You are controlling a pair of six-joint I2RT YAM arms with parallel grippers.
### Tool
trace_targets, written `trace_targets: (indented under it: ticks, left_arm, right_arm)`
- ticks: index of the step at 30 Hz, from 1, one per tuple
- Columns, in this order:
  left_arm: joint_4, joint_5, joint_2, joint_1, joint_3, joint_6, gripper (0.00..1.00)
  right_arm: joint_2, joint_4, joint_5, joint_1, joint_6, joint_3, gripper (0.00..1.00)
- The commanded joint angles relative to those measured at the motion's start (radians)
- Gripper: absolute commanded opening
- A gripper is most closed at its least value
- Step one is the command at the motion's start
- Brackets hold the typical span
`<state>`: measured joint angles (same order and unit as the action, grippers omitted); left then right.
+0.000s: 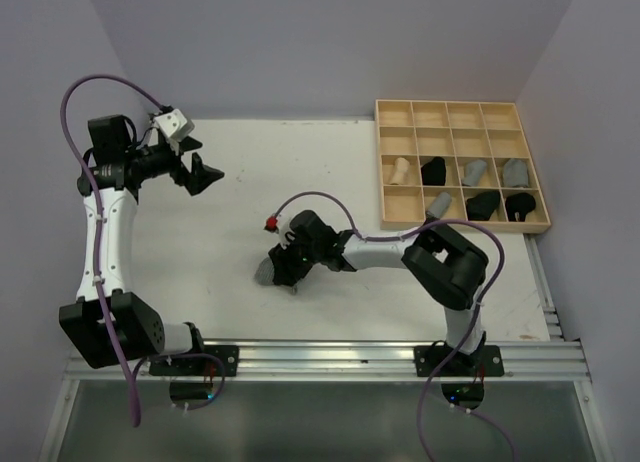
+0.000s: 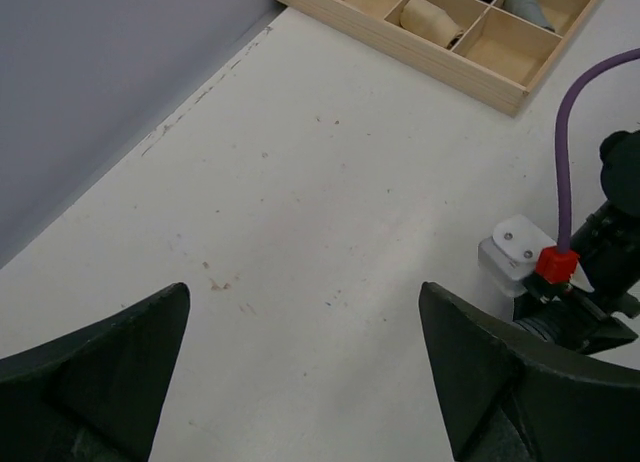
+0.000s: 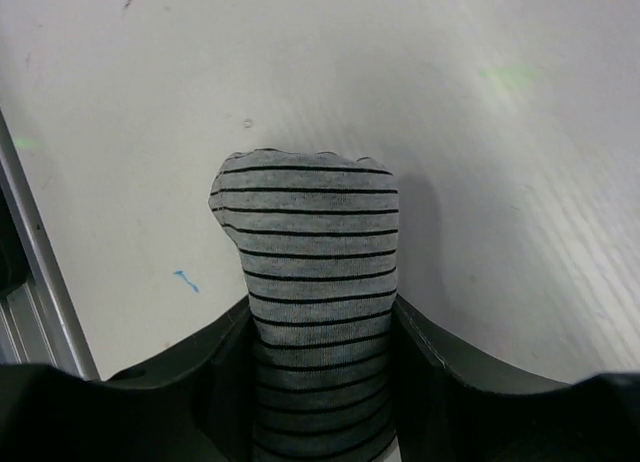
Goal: Roll the underwear
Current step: Place the rolled underwear into the container
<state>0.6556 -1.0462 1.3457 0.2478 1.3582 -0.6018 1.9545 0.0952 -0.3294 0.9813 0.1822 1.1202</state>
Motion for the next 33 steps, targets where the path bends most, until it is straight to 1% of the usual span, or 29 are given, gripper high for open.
trace_targets:
  ticks: [1,5,8,10,14,16,20,22,24,25,28,29,32,33]
  left_arm:
    - [-0.060,-0.051,-0.048,0.007,-0.018,0.072,1.00]
    - [-0.096,-0.066,-0.083,0.007,-0.051,0.095,1.00]
    - [-0.128,-0.077,-0.114,0.008,-0.085,0.115,1.00]
    - [-0.157,-0.087,-0.132,0.008,-0.100,0.148,1.00]
    - [-0.132,-0.120,-0.143,0.007,-0.111,0.139,1.00]
    - [-0.146,-0.141,-0.143,0.007,-0.117,0.166,1.00]
    - [-0.171,-0.152,-0.135,0.007,-0.125,0.201,1.00]
    - [-0.171,-0.153,-0.132,0.005,-0.125,0.201,1.00]
    - [-0.177,-0.155,-0.132,0.007,-0.128,0.209,1.00]
    - [-0.180,-0.155,-0.132,0.005,-0.133,0.211,1.00]
    - [-0.201,-0.152,-0.132,0.007,-0.146,0.229,1.00]
    - [-0.212,-0.150,-0.132,0.005,-0.151,0.232,1.00]
    - [-0.223,-0.149,-0.128,0.005,-0.160,0.243,1.00]
    - [-0.223,-0.149,-0.125,0.005,-0.162,0.241,1.00]
  right_arm:
    - [-0.026,-0.117,0.081,-0.055,0.118,-0.057,0.00]
    - [-0.069,-0.124,0.076,-0.088,0.172,-0.054,0.00]
    - [-0.129,-0.069,0.044,-0.142,0.253,-0.088,0.00]
    - [-0.190,-0.060,0.062,-0.182,0.293,-0.105,0.00]
    - [-0.288,-0.146,0.141,-0.239,0.306,-0.080,0.00]
    - [-0.333,-0.219,0.158,-0.286,0.303,-0.048,0.00]
    - [-0.396,-0.248,0.168,-0.369,0.307,-0.046,0.00]
    - [-0.407,-0.297,0.181,-0.415,0.313,-0.036,0.00]
    - [-0.436,-0.345,0.223,-0.466,0.319,-0.027,0.00]
    - [-0.454,-0.354,0.284,-0.480,0.319,-0.028,0.00]
    - [-0.517,-0.411,0.384,-0.529,0.312,-0.017,0.00]
    - [-0.532,-0.428,0.450,-0.549,0.304,0.002,0.00]
    - [-0.531,-0.509,0.522,-0.581,0.281,0.056,0.00]
    - [-0.520,-0.549,0.571,-0.589,0.270,0.072,0.00]
